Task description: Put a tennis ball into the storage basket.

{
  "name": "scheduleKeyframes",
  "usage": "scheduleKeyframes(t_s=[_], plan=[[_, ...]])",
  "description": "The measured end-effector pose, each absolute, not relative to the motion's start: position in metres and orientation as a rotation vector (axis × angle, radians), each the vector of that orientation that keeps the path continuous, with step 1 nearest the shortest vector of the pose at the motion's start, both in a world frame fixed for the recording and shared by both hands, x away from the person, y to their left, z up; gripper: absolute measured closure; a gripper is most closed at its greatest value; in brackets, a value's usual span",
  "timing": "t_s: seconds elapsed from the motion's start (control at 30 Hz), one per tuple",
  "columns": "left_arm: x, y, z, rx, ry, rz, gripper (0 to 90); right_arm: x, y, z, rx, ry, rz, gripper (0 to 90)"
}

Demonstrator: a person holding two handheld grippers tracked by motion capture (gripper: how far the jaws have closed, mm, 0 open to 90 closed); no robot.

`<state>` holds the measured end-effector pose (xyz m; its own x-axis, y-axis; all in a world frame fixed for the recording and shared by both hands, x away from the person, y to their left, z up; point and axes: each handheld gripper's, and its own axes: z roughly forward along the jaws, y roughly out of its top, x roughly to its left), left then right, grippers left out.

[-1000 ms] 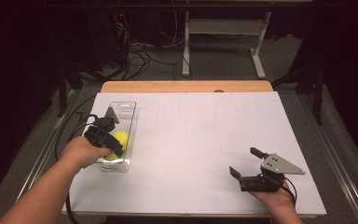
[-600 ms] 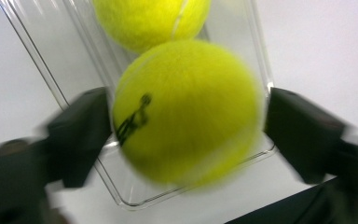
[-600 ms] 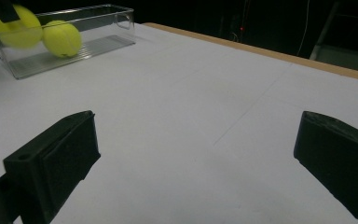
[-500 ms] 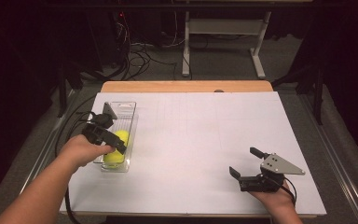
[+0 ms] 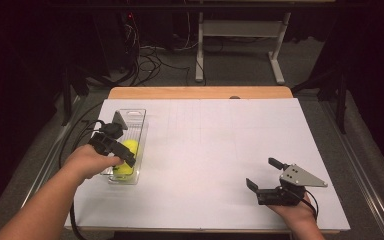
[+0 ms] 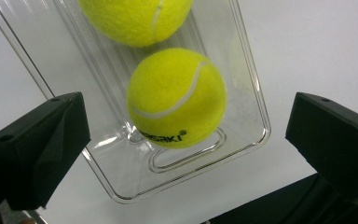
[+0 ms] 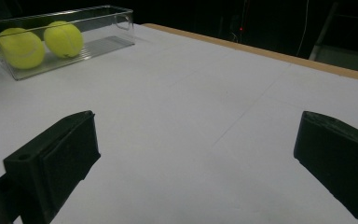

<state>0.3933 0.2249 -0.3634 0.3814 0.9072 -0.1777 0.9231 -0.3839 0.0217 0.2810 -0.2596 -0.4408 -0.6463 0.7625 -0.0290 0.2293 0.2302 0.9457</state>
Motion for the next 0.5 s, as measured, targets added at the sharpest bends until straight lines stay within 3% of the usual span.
scheduleKeyframes(t_s=[0.5], plan=[[0.389,0.196,-0.357,2.58,1.613,-0.191,0.7,0.28,-0.259,-0.44,0.906,2.011,1.418,0.2]])
